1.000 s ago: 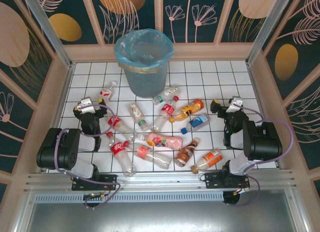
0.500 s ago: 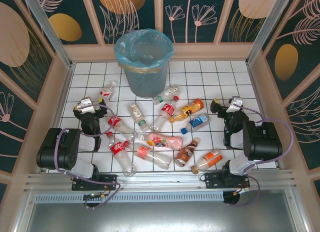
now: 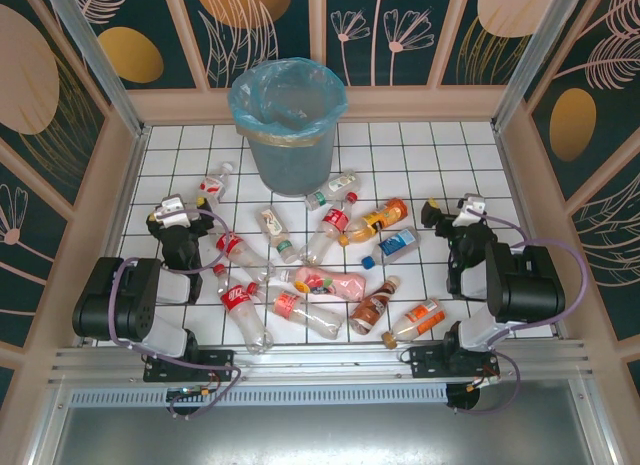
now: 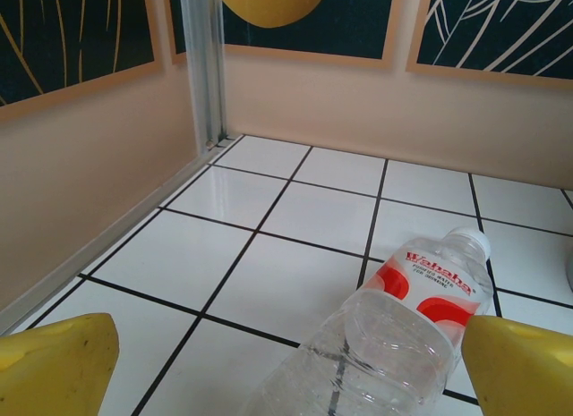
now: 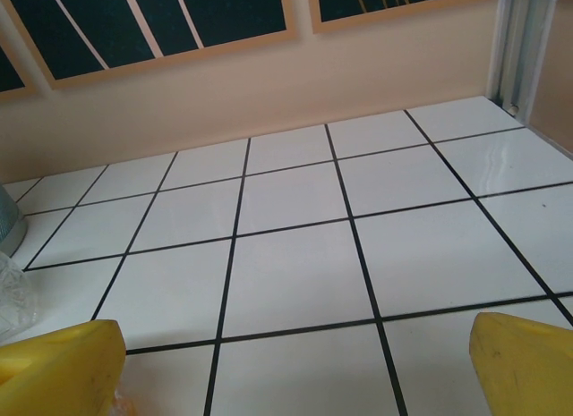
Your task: Put the plastic bottles in the bin
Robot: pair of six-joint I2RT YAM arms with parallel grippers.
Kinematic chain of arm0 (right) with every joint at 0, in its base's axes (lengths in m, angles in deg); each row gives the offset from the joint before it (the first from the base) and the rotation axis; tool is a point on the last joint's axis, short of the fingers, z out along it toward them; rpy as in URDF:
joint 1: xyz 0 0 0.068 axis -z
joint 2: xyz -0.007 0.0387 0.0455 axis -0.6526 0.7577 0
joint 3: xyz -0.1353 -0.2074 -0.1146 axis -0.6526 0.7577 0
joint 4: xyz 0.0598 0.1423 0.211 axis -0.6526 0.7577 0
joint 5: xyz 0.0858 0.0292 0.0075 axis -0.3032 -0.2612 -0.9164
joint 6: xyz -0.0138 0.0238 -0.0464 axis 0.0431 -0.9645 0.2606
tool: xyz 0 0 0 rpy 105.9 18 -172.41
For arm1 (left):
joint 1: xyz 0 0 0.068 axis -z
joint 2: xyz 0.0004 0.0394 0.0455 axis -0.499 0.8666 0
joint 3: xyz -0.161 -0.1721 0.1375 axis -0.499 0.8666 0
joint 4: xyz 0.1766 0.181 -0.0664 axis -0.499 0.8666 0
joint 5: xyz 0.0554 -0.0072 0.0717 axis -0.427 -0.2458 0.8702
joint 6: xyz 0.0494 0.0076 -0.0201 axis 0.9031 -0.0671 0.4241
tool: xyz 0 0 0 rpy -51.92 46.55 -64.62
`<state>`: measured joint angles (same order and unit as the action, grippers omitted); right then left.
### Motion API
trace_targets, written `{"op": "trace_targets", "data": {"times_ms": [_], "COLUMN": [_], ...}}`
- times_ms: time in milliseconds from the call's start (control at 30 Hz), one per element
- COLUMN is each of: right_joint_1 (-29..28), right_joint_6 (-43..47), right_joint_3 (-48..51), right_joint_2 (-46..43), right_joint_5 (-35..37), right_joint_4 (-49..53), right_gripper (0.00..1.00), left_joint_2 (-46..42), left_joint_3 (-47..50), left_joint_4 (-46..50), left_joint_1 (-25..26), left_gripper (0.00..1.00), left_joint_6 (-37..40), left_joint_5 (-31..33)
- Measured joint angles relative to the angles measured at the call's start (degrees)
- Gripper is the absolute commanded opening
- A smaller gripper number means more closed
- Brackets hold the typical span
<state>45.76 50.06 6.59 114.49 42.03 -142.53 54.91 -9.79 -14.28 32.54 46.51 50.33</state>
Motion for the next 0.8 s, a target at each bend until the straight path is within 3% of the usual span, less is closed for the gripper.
{"op": "trace_targets", "data": {"times_ms": [300,500,667,800], "right_joint_1": [-0.6,-3.4,-12.0,-24.0], "right_joint_6": [-1.8,-5.3,-6.4,-6.1], "right_joint_3": [1.2,-11.5,-23.1,-28.5], "right_joint_2": [-22.2,-31.6,-33.2,-32.2], "right_joint_5": [5.1,4.7,2.2,-0.3], "right_joint_4": [9.8,35.1,55.0,68.6], "right_gripper": [0.92,0.92,0.87,0.81], "left_joint_2": [-14.0,-25.7,-35.8,-41.4], "left_joint_3": [-5.7,-8.5,-12.7,-17.2], "left_joint_4": [13.7,24.8,35.2,44.2], "left_joint_1": [0.0,0.0,0.1,2.9], "left_gripper": [0.95,0.85,0.77,0.76], "left_joint_6": [-0.3,-3.7,-8.1,-9.5], "left_joint_5": [0.8,0.5,-5.6,-11.0]}}
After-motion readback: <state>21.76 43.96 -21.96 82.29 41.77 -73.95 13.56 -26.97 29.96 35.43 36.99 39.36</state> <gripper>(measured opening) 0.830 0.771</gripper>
